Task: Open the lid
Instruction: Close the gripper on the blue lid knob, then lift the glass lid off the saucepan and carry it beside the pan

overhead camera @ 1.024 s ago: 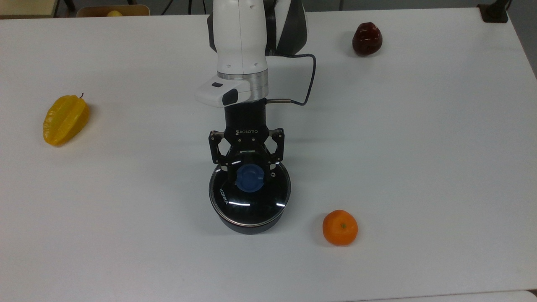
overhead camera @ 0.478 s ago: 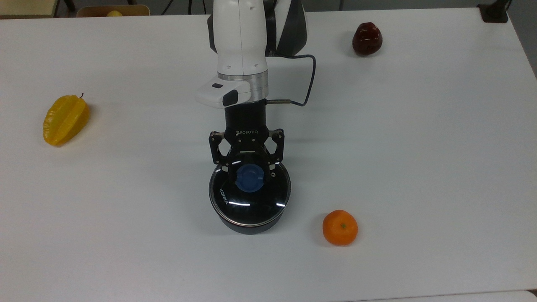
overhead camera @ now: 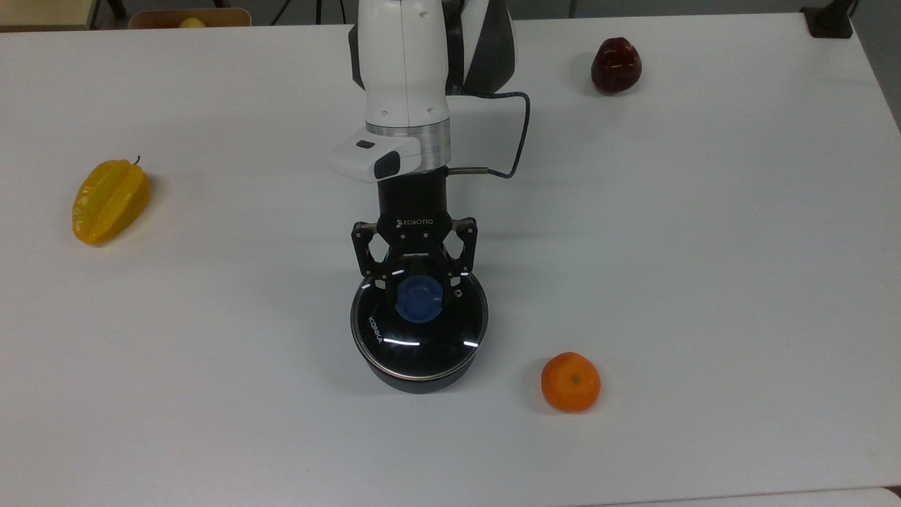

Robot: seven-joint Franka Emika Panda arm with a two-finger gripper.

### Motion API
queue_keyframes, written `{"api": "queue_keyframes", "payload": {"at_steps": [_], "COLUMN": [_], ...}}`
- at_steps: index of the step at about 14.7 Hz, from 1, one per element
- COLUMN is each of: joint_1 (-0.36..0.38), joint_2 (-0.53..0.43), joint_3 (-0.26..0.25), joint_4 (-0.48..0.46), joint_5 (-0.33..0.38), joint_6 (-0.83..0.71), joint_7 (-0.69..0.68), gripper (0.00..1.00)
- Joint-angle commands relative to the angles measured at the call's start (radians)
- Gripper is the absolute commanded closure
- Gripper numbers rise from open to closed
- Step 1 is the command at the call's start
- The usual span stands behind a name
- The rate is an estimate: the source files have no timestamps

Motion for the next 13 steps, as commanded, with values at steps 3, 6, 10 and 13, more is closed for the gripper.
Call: {"api": "queue_keyframes", "payload": {"at_steps": [3,6,10,13], "joint_1": [0.015,0.015,0.017,0.015], "joint_2": [-0.025,-0.034,-0.057,-0.097], "joint_3": [-0.012,-0.012,-0.01,-0.012], "joint_4": [-0.033,-0.033,-0.036,-0.055], "joint_5": [-0.02,-0.018,-0.018,-0.018], "joint_6": [0.019,0.019,0.018,0.004], "joint_7": [0.032,0.034,0.035,0.066], "gripper": [0.37,0.53,0.66,0.66]}}
